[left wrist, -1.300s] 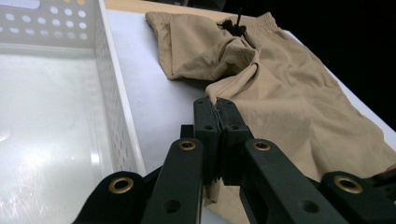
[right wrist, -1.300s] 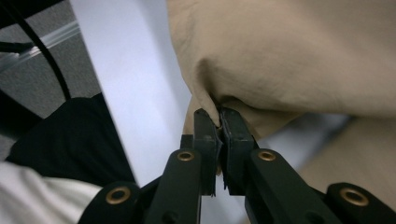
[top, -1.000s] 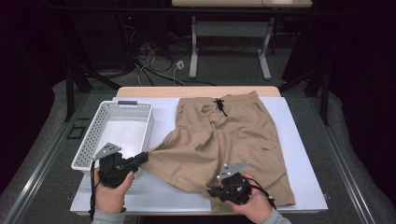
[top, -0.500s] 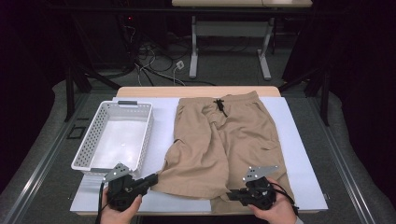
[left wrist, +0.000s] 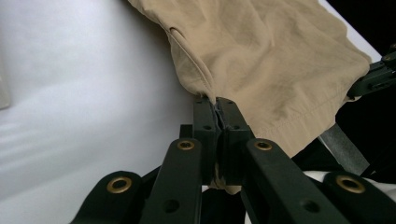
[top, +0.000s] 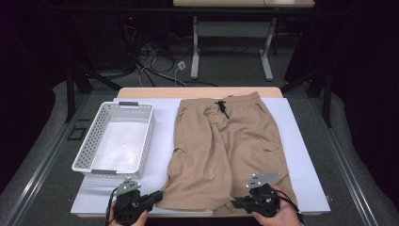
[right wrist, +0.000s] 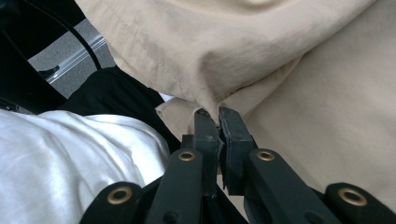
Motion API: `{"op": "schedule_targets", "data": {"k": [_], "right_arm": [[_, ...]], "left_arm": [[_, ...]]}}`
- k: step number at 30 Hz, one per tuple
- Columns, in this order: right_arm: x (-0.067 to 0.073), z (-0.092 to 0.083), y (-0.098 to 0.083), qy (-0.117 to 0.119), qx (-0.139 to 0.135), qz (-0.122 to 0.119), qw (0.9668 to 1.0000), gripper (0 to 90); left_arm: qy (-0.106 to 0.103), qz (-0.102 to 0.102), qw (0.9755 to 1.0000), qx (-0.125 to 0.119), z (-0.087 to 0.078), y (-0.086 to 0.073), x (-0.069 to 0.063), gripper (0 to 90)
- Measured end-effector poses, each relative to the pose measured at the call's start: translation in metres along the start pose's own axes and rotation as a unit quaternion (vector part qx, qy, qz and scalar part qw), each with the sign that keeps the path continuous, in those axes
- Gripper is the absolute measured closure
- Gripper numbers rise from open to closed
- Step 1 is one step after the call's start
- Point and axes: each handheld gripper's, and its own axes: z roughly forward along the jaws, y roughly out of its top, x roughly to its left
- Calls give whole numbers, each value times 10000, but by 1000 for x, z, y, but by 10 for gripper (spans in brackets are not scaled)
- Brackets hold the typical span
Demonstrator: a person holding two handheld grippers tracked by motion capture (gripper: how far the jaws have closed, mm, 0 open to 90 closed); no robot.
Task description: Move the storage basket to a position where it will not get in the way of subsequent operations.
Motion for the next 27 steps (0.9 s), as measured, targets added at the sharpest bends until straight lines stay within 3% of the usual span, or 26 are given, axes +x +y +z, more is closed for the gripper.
{"op": "schedule_targets", "data": {"k": [4,9,13,18,27], "right_arm": [[-4,3,-1,-16,3,96,10000,765],[-7,1,-2,-83,-143,155,9997,610],[-9,-1,-2,-288,-288,170,9990,537],[-11,-6,0,-435,-477,263,9976,504],[-20,-11,1,-678,-609,349,9952,480]], "left_arm": [[134,-26,9999,46,4,-1,4,819],[225,-104,9997,-52,6,-1,8,662],[278,-165,9995,-68,10,1,11,582],[293,-224,9993,-79,17,5,12,523],[401,-103,9991,-58,27,12,11,465]]}}
